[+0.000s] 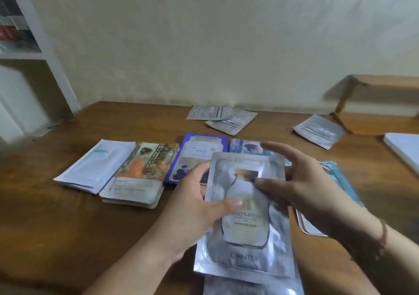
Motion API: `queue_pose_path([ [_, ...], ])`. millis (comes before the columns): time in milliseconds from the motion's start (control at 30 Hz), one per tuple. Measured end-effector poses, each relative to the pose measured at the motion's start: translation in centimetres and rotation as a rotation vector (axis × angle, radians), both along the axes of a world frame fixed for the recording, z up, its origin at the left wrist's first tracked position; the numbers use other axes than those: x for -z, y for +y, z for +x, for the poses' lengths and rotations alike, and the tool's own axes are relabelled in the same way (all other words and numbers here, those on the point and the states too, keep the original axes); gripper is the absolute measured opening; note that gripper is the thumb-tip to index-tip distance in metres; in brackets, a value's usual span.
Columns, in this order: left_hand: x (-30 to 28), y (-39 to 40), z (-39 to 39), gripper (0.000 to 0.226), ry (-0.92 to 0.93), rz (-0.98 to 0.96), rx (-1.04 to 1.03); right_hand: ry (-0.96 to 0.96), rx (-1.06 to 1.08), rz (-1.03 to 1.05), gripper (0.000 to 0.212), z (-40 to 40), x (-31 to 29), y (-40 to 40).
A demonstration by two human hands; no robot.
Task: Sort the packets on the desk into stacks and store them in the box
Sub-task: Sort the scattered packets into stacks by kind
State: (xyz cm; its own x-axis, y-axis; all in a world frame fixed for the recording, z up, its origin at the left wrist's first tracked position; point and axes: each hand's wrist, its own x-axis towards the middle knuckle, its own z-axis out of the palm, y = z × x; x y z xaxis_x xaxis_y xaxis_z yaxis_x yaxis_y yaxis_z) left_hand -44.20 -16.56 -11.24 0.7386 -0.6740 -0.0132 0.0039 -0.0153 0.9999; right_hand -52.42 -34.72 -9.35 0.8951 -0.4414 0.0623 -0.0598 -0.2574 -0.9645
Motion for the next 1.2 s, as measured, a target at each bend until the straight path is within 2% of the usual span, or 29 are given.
queue_pose_path([
  [67,1.0,0.5,-0.8,0.081,-0.113,0.133,-0.043,0.035,-0.009,-0.066,0.063,-1.1,1.0,0.2],
  [133,2.2,0.9,-1.2,0.088,-0.334,0.271,-0.119,0.055,-0.004,-0.148,0.063,-1.6,2.1,0.0],
  [200,3.0,1.3,-1.5,0.077,-0.742,0.447,-0.235,0.056,0.005,-0.216,0.063,-1.6,3.0,-0.5],
  [233,3.0,1.3,-1.8,0.070,-0.887,0.465,-0.254,0.046,0.007,-0.236,0.061,-1.6,3.3,-0.8],
  [300,3.1,0.9,-2.6,0.059,-1.043,0.401,-0.192,0.036,0.049,-0.409,0.052,-1.5,3.8,-1.4],
  [367,3.3,0.1,-3.5,0.067,-1.108,0.389,-0.105,0.033,0.189,-0.833,0.047,-1.6,4.0,-1.9],
  [400,3.6,-0.3,-3.8,0.076,-1.159,0.453,-0.061,-0.006,0.223,-0.981,0.046,-1.6,4.0,-1.9],
  [433,3.6,-0.8,-4.0,0.088,-1.200,0.528,-0.027,-0.056,0.197,-1.032,0.045,-1.5,4.0,-1.8],
  [500,4.3,-1.7,-4.0,0.113,-1.123,0.625,0.030,-0.105,0.026,-1.026,0.046,-1.2,4.5,-1.7],
  [533,4.6,-2.0,-3.8,0.121,-1.062,0.687,0.076,-0.089,-0.061,-1.037,0.047,-1.1,5.0,-1.6],
  [567,5.0,-2.2,-3.7,0.125,-1.074,0.726,0.084,-0.063,-0.122,-1.056,0.047,-1.1,5.6,-1.6],
  [667,5.5,-2.3,-3.6,0.117,-1.032,0.879,0.223,-0.003,-0.199,-1.028,0.055,-1.3,6.8,-2.1],
  [733,5.9,-2.4,-3.7,0.113,-1.069,0.927,0.246,0.012,-0.214,-1.039,0.056,-1.5,6.9,-2.0],
  [800,6.4,-2.1,-3.5,0.096,-1.085,0.940,0.264,0.016,-0.228,-1.048,0.058,-1.5,6.8,-1.8],
  [867,5.8,-1.9,-3.1,0.067,-1.121,0.870,0.223,0.016,-0.201,-0.960,0.068,-1.5,5.4,-1.8],
  [900,4.3,-2.1,-2.7,0.069,-1.105,0.863,0.235,0.004,-0.139,-0.877,0.071,-1.4,4.4,-2.3],
  [967,0.5,-3.9,-1.7,0.098,-1.004,0.734,0.254,-0.073,0.080,-0.665,0.061,-0.4,2.5,-4.6],
  [1033,-3.3,-6.8,0.0,0.102,-0.811,0.597,0.286,-0.088,0.335,-0.310,0.051,1.1,1.2,-8.7],
  [1100,-5.3,-11.9,3.0,0.087,-0.627,0.425,0.262,-0.094,0.552,0.121,0.048,2.3,0.9,-13.3],
  [1167,-5.3,-18.0,6.2,0.072,-0.375,0.371,0.273,-0.154,0.714,0.459,0.039,3.0,1.1,-17.0],
  [1200,-4.3,-21.1,7.8,0.068,-0.306,0.370,0.253,-0.183,0.751,0.581,0.033,3.1,1.1,-18.2],
])
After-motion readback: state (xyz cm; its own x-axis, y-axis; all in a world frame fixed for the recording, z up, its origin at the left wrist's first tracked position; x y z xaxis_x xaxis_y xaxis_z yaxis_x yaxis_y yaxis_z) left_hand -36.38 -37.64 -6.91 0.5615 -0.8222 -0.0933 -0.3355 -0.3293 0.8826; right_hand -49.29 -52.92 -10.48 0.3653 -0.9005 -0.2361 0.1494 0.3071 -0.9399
